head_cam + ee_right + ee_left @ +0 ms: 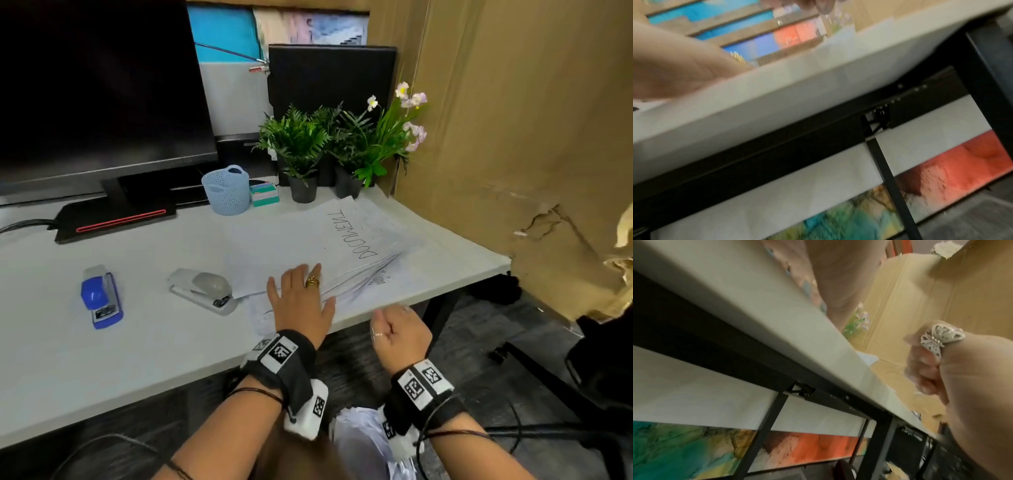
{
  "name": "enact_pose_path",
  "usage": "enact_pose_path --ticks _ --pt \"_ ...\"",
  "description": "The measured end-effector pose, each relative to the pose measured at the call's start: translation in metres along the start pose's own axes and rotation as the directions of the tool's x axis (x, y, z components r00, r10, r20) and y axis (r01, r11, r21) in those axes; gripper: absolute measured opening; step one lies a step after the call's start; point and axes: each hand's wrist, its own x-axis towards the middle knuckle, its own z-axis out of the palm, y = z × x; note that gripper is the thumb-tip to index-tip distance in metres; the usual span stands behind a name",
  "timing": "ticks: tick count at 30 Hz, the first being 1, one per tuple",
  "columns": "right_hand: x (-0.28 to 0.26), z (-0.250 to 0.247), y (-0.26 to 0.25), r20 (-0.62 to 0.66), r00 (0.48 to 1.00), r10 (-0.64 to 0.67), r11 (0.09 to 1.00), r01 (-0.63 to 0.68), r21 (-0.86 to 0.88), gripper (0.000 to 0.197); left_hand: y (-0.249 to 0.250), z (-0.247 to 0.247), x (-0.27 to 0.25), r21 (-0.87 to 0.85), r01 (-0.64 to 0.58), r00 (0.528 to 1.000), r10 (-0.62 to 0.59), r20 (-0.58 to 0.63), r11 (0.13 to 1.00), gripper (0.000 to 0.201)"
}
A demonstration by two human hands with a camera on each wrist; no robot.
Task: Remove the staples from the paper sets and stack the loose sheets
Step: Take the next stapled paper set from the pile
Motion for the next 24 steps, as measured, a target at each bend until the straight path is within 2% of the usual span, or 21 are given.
enact_pose_path --ticks 2,4,6,9,11,14,17,20,24 --pt "0.017 -0.004 -0.014 -0.024 1.0 -0.015 0.999 0.016 0.049 0.033 -0.005 -0.003 0.002 0.007 0.053 0.994 -0.053 0.09 0.999 0.066" --pt "0.034 0.001 -0.022 0.037 0.998 -0.043 0.996 0.04 0.078 0.027 -0.013 -0.008 0.004 0.01 0.056 0.989 -0.057 0.136 0.998 0.059" --pt "0.044 0.012 -0.024 0.13 0.991 -0.029 0.999 0.024 0.039 0.026 -0.022 -0.014 0.006 0.067 -0.005 0.996 -0.001 0.093 0.998 0.047" --pt "0.043 0.032 -0.023 0.253 0.964 0.081 0.993 -0.099 0.061 0.016 -0.036 -0.018 0.007 0.132 -0.09 0.995 0.083 0.062 0.987 0.04" --pt "0.037 0.039 -0.021 0.235 0.968 0.092 0.987 -0.12 0.108 0.024 -0.043 -0.016 0.007 0.071 -0.055 0.995 0.049 0.083 0.996 0.045" --pt "0.034 0.041 -0.021 0.219 0.973 0.07 0.993 -0.089 0.079 0.038 -0.05 -0.008 0.004 -0.018 0.021 0.99 -0.019 0.138 1.0 0.056" --pt "0.032 0.041 -0.023 0.237 0.967 0.091 0.993 -0.106 0.052 0.036 -0.053 -0.008 0.004 0.004 0.05 0.988 -0.05 0.143 0.999 0.059" --pt "0.033 0.039 -0.023 0.247 0.962 0.118 0.989 -0.138 0.062 0.038 -0.05 -0.011 0.001 0.061 0.023 0.993 -0.029 0.112 0.998 0.057" --pt "0.033 0.038 -0.025 0.234 0.962 0.142 0.983 -0.165 0.081 0.022 -0.042 -0.009 -0.006 0.017 -0.024 1.0 0.024 -0.007 1.0 0.048"
